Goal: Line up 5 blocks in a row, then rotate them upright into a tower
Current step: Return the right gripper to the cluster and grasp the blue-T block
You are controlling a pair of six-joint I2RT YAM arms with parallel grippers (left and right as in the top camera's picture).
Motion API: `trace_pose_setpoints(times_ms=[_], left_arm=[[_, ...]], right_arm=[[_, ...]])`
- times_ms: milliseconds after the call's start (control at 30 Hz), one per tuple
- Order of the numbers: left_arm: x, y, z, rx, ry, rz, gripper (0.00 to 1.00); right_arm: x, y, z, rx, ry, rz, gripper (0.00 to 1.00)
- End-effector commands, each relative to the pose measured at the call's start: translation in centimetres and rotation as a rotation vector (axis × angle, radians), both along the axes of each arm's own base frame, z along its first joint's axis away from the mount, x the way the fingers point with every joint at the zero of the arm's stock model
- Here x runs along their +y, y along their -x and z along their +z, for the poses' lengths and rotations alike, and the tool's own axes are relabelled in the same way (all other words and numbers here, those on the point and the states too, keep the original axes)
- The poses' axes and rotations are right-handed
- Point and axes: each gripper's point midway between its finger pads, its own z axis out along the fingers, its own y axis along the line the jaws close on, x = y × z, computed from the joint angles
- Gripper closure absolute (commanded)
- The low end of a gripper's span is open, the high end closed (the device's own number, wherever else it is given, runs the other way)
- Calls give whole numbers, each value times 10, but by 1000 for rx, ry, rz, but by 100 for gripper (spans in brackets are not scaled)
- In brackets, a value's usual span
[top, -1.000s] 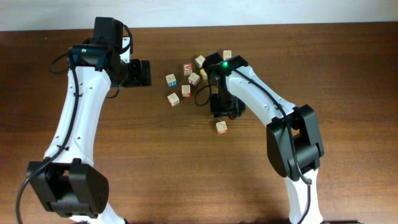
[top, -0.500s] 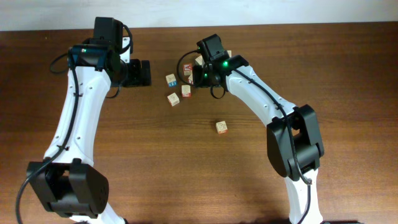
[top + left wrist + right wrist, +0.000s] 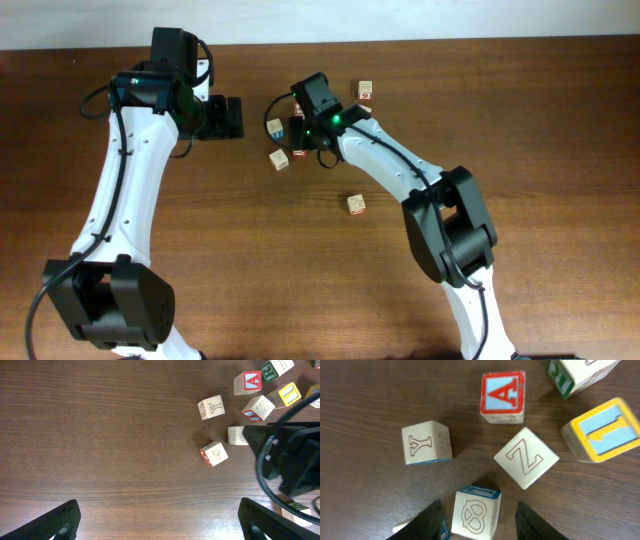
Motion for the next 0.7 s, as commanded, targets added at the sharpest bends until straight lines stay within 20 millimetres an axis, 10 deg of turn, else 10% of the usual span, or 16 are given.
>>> trace_pose_setpoints(times_ms=[0, 667], left_arm=[[1, -4, 6, -20, 0, 15, 1], [1, -4, 6, -20, 0, 15, 1]], right_arm=[[-5, -7, -13, -9, 40, -62, 53], [15, 1, -27, 21, -10, -19, 53]])
